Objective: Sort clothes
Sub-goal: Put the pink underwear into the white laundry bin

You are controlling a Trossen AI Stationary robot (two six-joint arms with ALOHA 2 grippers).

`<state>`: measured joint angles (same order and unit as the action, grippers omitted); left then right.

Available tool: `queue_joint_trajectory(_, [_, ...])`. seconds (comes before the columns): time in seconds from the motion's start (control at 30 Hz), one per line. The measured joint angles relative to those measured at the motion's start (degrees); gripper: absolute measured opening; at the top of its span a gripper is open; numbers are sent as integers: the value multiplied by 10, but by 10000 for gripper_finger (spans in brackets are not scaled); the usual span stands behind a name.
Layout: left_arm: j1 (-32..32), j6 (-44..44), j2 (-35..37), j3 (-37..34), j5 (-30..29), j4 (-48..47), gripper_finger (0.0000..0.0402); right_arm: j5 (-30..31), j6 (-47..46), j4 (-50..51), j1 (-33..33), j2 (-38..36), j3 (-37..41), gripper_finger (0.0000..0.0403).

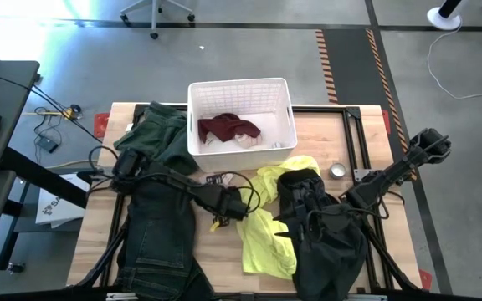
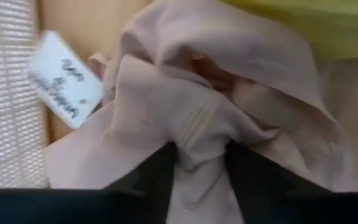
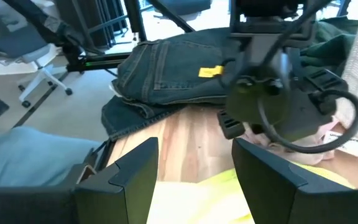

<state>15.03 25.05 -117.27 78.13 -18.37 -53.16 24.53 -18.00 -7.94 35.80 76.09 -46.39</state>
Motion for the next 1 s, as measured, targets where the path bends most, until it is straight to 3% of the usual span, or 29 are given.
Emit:
queue_joint_trajectory(0.1, [8,5,4,-1,18,1,48,11,0,0,10,0,0,204])
queue_joint_trajectory(0.17, [19,19,13,1,40,-4,17,24,0,0,16,0,0,204])
queue_joint_trajectory(0.33, [65,41,53,22,103,9,24,40,0,0,23,0,0,204])
queue_joint_trajectory(0.57, [115,83,142,63,106,56,8,43,1,0,22,0,0,204])
queue_joint_trajectory(0.67, [128,98,189,83,70,66,11,43,1,0,22,0,0,204])
queue_joint_trajectory(0.8, [141,91,249,112,-20,80,12,43,1,0,22,0,0,204])
queue_joint_trajectory(1.0, [130,-45,320,159,-182,117,12,44,5,0,22,0,0,204])
